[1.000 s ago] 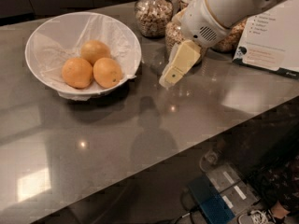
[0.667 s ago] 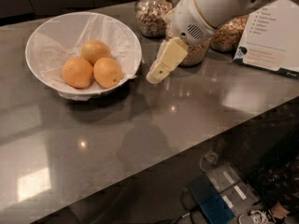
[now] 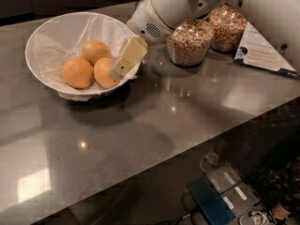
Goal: Pick orange from white bowl
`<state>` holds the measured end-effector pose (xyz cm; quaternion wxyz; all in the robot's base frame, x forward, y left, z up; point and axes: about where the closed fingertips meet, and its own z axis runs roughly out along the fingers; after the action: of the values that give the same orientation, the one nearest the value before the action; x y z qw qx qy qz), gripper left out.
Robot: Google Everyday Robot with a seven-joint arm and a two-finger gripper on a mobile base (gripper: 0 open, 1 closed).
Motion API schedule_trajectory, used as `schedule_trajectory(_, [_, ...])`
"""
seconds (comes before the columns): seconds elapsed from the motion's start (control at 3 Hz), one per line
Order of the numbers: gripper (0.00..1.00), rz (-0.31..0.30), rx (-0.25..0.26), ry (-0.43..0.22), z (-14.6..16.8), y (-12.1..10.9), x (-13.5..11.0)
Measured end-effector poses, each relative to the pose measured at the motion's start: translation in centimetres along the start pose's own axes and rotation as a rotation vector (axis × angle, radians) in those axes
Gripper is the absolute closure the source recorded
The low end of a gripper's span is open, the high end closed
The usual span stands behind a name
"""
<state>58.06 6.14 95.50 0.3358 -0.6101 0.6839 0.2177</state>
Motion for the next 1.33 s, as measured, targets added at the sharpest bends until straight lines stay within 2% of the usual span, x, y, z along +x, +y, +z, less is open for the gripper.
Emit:
schedule_trajectory(0.33, [0.0,0.004,-0.002,-0.002,0.2,0.0,0.1])
schedule_trajectory(0.67, [0.0,0.071,-0.007,0.018,2.9,-1.2,1.1])
schedule_trajectory(1.33, [0.0,0.059,-0.025,0.02,4.2,-1.2,0.9])
